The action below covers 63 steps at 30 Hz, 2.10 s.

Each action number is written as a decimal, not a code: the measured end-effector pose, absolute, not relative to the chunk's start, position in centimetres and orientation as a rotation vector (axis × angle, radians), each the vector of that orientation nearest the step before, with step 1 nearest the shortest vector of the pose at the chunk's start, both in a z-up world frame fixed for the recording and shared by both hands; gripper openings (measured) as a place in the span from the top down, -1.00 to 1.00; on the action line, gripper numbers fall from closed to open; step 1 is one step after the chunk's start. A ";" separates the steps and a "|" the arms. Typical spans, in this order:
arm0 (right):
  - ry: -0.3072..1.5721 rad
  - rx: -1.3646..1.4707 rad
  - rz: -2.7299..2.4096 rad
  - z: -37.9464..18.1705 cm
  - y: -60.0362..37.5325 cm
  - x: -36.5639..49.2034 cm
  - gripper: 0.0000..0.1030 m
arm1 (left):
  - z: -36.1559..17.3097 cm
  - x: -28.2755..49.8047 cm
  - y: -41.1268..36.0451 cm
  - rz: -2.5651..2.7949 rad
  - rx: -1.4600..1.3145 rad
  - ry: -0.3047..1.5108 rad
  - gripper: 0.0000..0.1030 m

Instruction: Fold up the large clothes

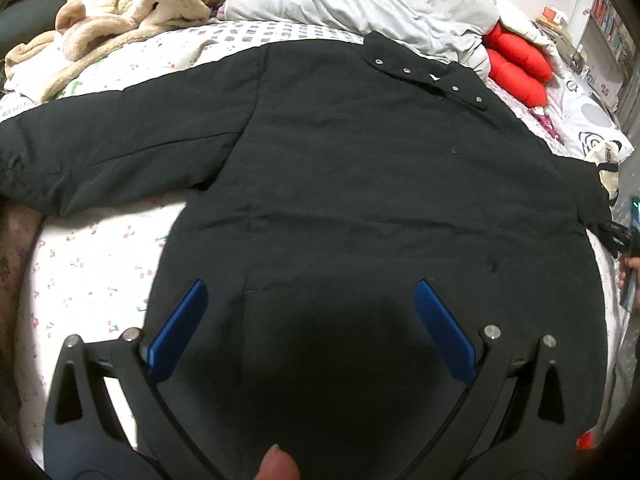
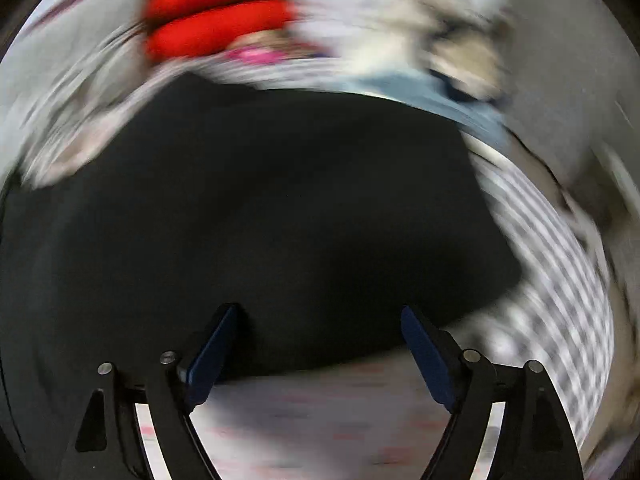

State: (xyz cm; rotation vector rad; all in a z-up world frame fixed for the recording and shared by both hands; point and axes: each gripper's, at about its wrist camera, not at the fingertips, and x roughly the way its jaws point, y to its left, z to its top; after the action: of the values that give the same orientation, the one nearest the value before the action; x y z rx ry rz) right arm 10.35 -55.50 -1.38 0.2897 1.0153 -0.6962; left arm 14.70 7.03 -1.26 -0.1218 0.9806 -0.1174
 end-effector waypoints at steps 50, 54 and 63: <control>0.942 0.359 -0.722 2.8 -54.6 2.5 -0.74 | -1.6 15.5 12.3 -0.012 -0.177 0.964 -0.99; 0.846 0.227 -0.658 7.7 -48.5 1.5 -0.75 | -0.7 14.9 14.2 0.048 -0.182 0.946 -0.99; 0.739 0.165 -0.374 10.5 -33.8 4.6 -0.90 | 1.5 15.6 20.6 0.264 -0.347 0.905 -0.99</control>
State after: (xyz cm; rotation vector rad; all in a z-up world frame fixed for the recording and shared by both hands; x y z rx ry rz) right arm 4.55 -33.76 10.49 0.1647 0.7391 -0.3742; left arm 15.59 20.61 1.45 -0.3466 0.9049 0.2639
